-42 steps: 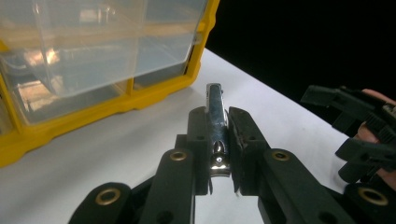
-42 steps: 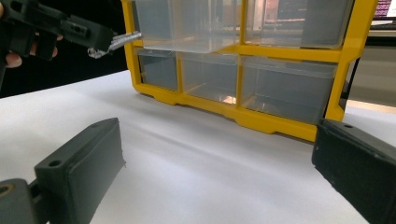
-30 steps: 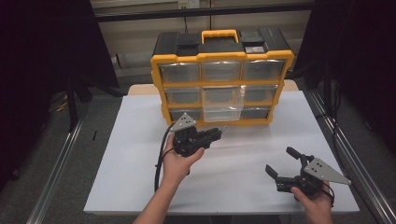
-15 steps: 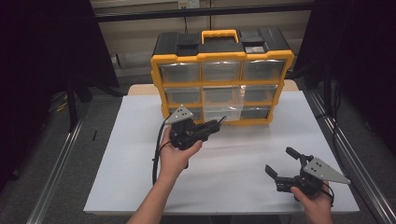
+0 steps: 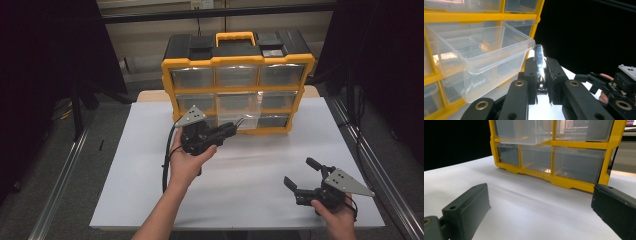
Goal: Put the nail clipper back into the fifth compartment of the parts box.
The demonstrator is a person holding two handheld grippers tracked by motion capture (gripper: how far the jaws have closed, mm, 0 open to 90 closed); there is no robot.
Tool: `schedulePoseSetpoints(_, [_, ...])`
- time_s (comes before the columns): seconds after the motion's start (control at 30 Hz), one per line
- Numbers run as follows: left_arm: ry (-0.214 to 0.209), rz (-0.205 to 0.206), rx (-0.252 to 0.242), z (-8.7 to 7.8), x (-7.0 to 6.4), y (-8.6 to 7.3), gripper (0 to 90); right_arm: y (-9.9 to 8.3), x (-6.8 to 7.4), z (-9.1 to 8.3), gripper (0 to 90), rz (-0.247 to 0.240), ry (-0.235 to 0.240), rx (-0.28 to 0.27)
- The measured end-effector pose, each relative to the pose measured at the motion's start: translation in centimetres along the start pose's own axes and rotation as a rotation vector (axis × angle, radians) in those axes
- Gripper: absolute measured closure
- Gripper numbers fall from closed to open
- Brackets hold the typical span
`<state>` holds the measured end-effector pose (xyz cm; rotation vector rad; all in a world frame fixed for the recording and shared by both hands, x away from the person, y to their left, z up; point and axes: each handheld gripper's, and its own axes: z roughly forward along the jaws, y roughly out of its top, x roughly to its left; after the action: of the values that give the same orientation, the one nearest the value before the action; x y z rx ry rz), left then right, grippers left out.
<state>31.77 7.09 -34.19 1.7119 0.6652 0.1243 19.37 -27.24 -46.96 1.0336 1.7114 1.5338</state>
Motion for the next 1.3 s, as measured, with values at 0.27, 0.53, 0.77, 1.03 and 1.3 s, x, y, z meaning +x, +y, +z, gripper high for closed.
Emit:
schedulePoseSetpoints(0.27, [0.0,-0.001,-0.002,0.0,0.2,0.5,80.0,0.0,-0.1,0.0,1.6,0.005,-0.006,0.0])
schedulePoseSetpoints(0.53, [0.0,0.001,-0.014,0.1,0.1,1.5,80.0,0.0,-0.1,0.0,1.6,0.003,-0.004,0.0])
schedulePoseSetpoints(0.77, [0.007,0.001,-0.021,0.3,0.3,2.2,80.0,0.0,-0.1,0.0,1.6,0.004,-0.006,-0.001])
schedulePoseSetpoints(1.03, [0.015,0.004,-0.019,0.5,0.5,2.9,80.0,0.0,-0.1,-0.1,1.6,0.004,-0.004,0.0])
schedulePoseSetpoints(1.3, [0.034,0.0,-0.029,0.9,1.1,3.4,80.0,0.0,-0.2,-0.1,1.6,0.001,-0.002,-0.002])
